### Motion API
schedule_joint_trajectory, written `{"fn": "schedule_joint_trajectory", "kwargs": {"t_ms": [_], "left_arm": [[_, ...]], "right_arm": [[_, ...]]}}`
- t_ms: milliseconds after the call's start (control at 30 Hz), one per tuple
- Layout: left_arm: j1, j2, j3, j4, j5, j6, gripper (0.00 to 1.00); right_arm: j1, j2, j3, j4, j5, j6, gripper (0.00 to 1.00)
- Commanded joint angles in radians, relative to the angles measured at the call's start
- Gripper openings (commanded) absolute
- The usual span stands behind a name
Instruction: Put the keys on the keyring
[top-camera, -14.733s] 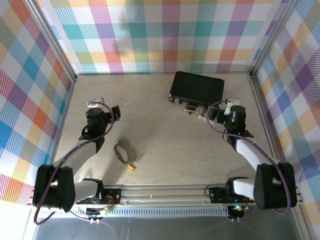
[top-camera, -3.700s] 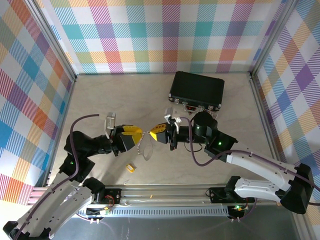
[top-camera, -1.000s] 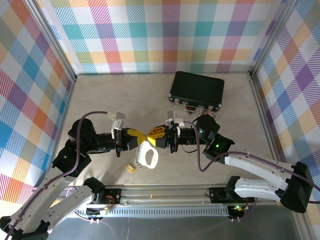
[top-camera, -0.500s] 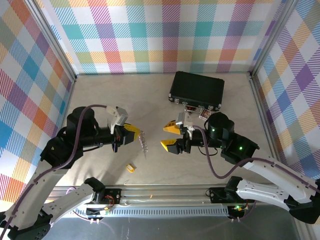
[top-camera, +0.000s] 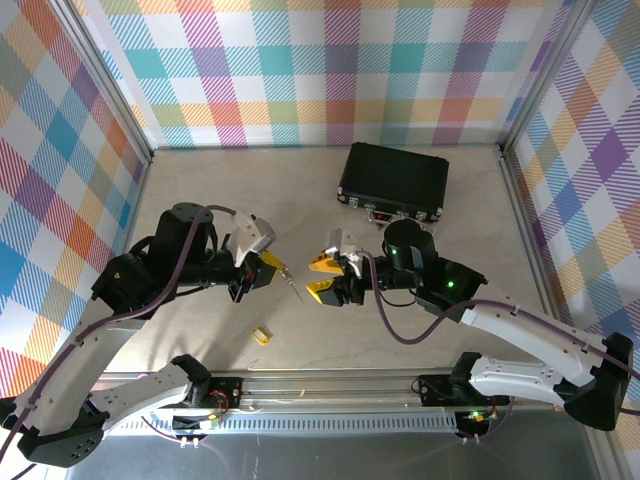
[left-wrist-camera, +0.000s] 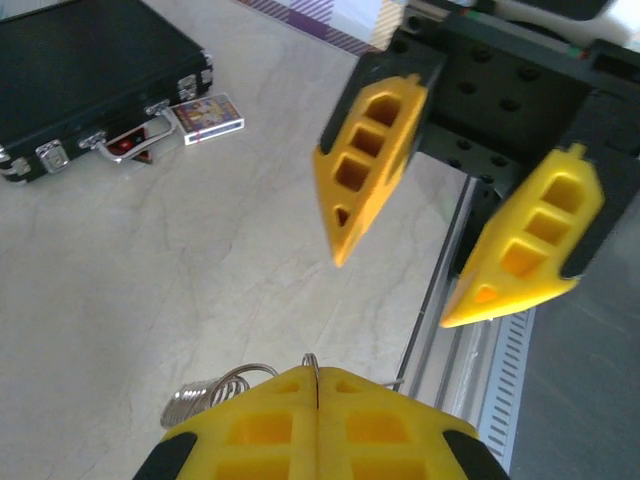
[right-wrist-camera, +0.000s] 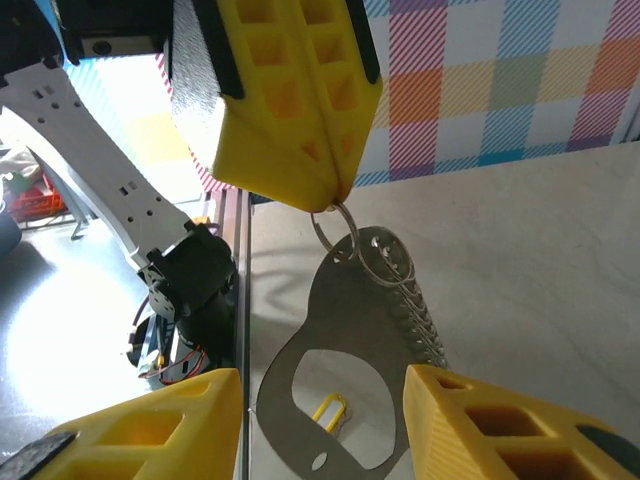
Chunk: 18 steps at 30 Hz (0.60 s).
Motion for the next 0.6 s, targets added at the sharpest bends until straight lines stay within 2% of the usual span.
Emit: {"fn": "schedule_joint_trajectory", "kwargs": {"t_ms": [0,233,367,567], "left_arm": [[-0.034,0.005,0.020,0.001,0.028,0.051,0.00],[-0.084,0.040,0.025,-0.020,0.033,0.068,0.00],[-0.091,0.044,0.004,-0.004,0.027,0.071,0.00],[-0.093,0.025,-0.001,0.009,0.064,0.058,0.00]], "right_arm": [[-0.001,0.010,0.048,0.004,-0.059,-0.063,0.45],[-0.002,0.041,0.079,-0.012,-0.128,-0.087,0.43],[-0.002,0.068,0.089,0.002,-0.182,-0.081,0.33],[-0.003,0.094,0.085,0.000,-0.212,-0.076,0.32]]}}
